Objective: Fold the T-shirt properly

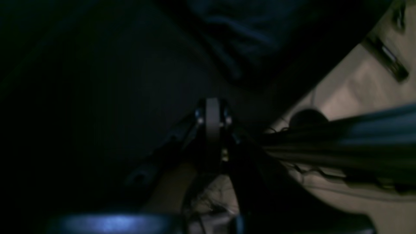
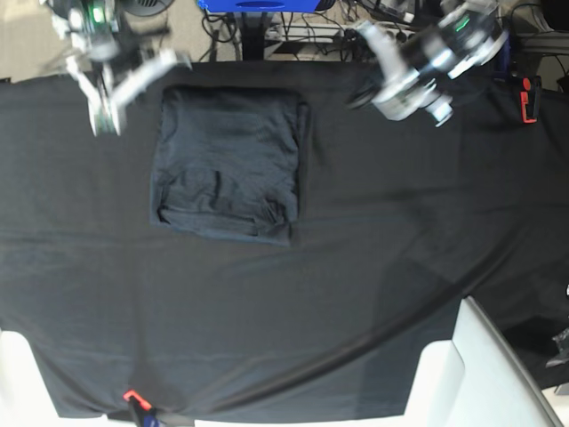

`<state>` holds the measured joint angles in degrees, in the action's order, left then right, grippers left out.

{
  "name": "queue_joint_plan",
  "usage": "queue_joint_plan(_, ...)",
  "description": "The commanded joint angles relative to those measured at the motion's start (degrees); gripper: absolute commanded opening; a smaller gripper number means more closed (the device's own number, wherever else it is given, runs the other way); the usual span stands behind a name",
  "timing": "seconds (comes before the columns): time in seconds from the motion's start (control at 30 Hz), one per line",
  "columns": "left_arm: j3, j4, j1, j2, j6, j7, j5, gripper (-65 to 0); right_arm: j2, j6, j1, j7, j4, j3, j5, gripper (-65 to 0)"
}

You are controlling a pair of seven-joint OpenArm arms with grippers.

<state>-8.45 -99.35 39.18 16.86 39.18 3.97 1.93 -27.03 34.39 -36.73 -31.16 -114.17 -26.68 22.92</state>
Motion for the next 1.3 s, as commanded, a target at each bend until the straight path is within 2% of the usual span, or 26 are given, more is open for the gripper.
queue_joint_plan(0.0,-1.09,-0.47,3.24,0.50,0.82,-2.08,-0.57,-65.0,-0.97,0.03,-3.23,0.78,-0.95,0.79,-0.37,-65.0)
queue_joint_plan(0.1,-3.55,-0.30,11.33,0.76,0.82,-6.12,-0.48,-65.0,-1.06,0.03,-11.31,1.05,-0.69,2.28,-0.46,-65.0)
queue_joint_plan(0.2,-3.46,4.54,16.16,0.24,0.82,-10.25,-0.48,-65.0,-0.62,0.03,-13.77,1.05,2.39,-0.62,-0.54,-65.0)
queue_joint_plan(0.3,-1.27,15.79,15.99,-1.61,0.82,-15.00,0.13,-65.0,-0.53,-0.06,-7.71,1.14,11.88,-7.74,-0.54,-65.0)
queue_joint_plan(0.37,1.81,24.49,13.35,-2.23,0.82,-19.22,3.47,-65.0,-0.45,-0.06,-2.17,1.14,19.88,-13.37,-0.46,-65.0)
queue_joint_plan(0.47,6.38,43.22,6.58,-4.60,-8.98,-25.55,7.87,-65.0,2.10,-0.06,5.57,2.37,35.88,-21.37,-0.19,-64.5)
queue_joint_plan(0.53,8.67,59.66,-0.80,-6.53,-13.11,-29.07,8.83,-65.0,5.53,-0.15,10.05,6.59,50.65,-25.24,-0.28,-64.4)
queue_joint_plan(0.6,10.34,78.47,-10.21,-8.20,-14.26,-33.64,9.01,-65.0,9.66,-1.91,14.53,14.50,68.68,-28.49,-0.37,-64.2)
queue_joint_plan(0.63,10.78,86.56,-14.34,-9.08,-14.26,-36.01,9.10,-65.0,11.69,-4.02,16.55,18.98,77.73,-29.72,-0.37,-64.2)
queue_joint_plan(0.7,11.30,99.35,-22.08,-10.40,-14.26,-40.67,9.27,-65.0,16.70,-11.58,20.51,32.26,96.72,-30.86,-0.37,-64.1)
queue_joint_plan(0.73,10.95,99.35,-24.01,-10.84,-14.26,-41.81,9.19,-65.0,18.02,-15.97,22.01,40.26,103.93,-30.51,-0.10,-64.1)
queue_joint_plan(0.8,10.69,99.35,-26.48,-10.93,-14.26,-40.32,9.01,-65.0,18.72,-23.27,22.97,55.03,111.05,-28.31,0.07,-64.1)
queue_joint_plan(0.87,10.60,99.35,-28.85,-11.02,-14.43,-35.84,8.92,-65.0,18.72,-27.05,23.06,64.61,111.58,-23.65,0.07,-64.1)
queue_joint_plan(0.9,10.60,98.08,-29.82,-11.02,-14.43,-33.46,8.92,-65.0,18.72,-28.02,22.97,66.89,111.66,-19.43,0.07,-64.1)
queue_joint_plan(1.0,10.60,94.74,-30.87,-10.84,-14.43,-30.21,8.92,-65.0,19.33,-28.28,23.24,67.33,111.58,-6.33,0.07,-64.2)
queue_joint_plan(1.1,10.69,94.82,-31.93,-10.66,-14.52,-29.95,9.01,-65.0,20.83,-28.28,23.24,65.57,111.58,4.57,-0.10,-64.2)
queue_joint_plan(1.17,10.78,94.82,-32.10,-10.58,-14.52,-29.95,9.01,-65.0,20.92,-28.28,23.41,65.22,111.58,8.70,-0.19,-64.2)
queue_joint_plan(1.27,11.13,94.74,-31.75,-10.49,-14.52,-30.38,9.19,-65.0,20.92,-28.28,23.41,65.22,111.49,10.46,-0.19,-64.2)
